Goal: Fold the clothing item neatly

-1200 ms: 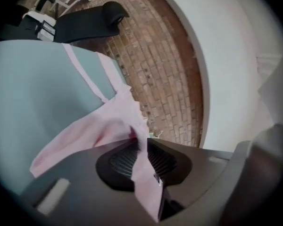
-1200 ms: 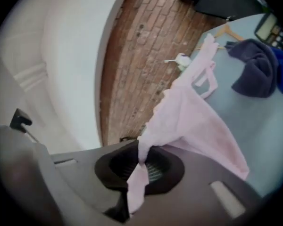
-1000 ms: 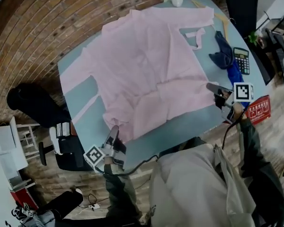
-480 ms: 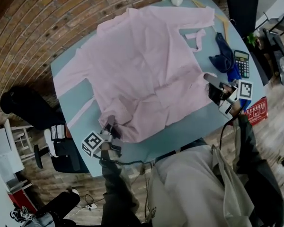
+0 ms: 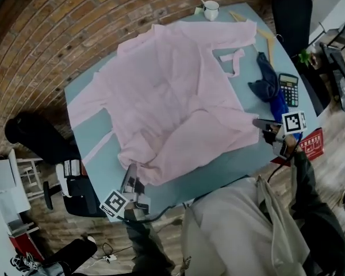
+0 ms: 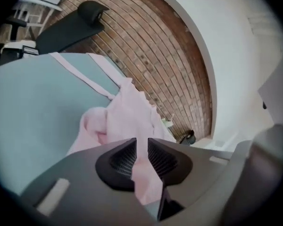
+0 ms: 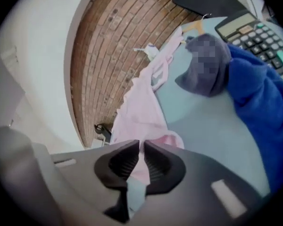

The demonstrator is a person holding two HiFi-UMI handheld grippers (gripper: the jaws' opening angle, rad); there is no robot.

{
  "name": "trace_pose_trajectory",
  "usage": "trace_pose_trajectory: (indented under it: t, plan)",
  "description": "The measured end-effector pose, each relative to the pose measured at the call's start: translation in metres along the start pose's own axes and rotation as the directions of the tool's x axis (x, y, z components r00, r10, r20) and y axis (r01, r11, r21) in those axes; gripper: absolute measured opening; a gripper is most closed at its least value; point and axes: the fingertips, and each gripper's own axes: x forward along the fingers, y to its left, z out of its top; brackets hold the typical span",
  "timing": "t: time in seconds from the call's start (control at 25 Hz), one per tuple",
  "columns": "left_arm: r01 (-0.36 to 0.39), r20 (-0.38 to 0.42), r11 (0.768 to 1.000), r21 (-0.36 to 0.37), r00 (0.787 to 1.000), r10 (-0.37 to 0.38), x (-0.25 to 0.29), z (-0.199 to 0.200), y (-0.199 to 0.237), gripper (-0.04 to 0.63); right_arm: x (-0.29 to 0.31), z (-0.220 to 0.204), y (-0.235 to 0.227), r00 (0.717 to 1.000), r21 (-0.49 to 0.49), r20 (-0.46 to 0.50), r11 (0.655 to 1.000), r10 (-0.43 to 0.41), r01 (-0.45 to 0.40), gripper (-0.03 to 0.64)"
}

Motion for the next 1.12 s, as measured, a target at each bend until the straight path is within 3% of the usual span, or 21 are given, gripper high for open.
trace_pose_trajectory:
  t: [0.12,0.24,0.32,0.44,0.56,0.76,0.88,1.04,1.12]
  plan:
    - [0.048,-0.046,0.998,0.029,0.998,-0.046,0.011,-0.021,-0.021,0.083,-0.037,0.040,0.015,0.973,-0.019,0.221,0.998,0.069,-0.066,0.030]
    - [0.025,-0.038,0.990,0.139,0.999,-0.020,0.028,-0.022,-0.040,0.080,-0.062,0.092,0.044,0.893,-0.202,0.428,0.978,0.137,-0.054,0.021]
    - [-0.008,-0.004,0.969,0.247,1.000,0.010,0.039,-0.021,-0.059,0.030,-0.054,0.112,0.062,0.876,-0.307,0.457,0.952,0.152,-0.005,0.011]
    - [-0.013,0.010,0.925,0.379,1.000,0.009,0.062,-0.033,-0.096,0.008,-0.028,0.138,0.053,0.896,-0.423,0.443,0.877,-0.017,0.226,0.002]
    - [-0.034,0.019,0.892,0.450,0.999,0.028,0.091,-0.043,-0.124,0.008,-0.003,0.161,0.058,0.897,-0.498,0.437,0.811,-0.070,0.306,0.002]
    - [-0.054,0.040,0.890,0.452,0.998,0.040,0.135,-0.037,-0.147,0.008,0.030,0.194,0.047,0.883,-0.415,0.452,0.846,-0.128,0.335,0.002]
    - [-0.048,0.023,0.874,0.483,0.999,0.042,0.165,-0.030,-0.155,0.008,0.044,0.219,0.025,0.879,-0.359,0.442,0.863,-0.178,0.355,0.002]
    - [-0.015,-0.017,0.840,0.542,0.999,0.029,0.209,-0.023,-0.169,0.008,0.049,0.249,0.002,0.852,-0.336,0.446,0.832,-0.273,0.442,0.023]
    - [0.014,-0.046,0.824,0.567,0.999,0.015,0.227,-0.022,-0.177,0.008,0.050,0.271,-0.015,0.836,-0.304,0.457,0.830,-0.303,0.467,0.098]
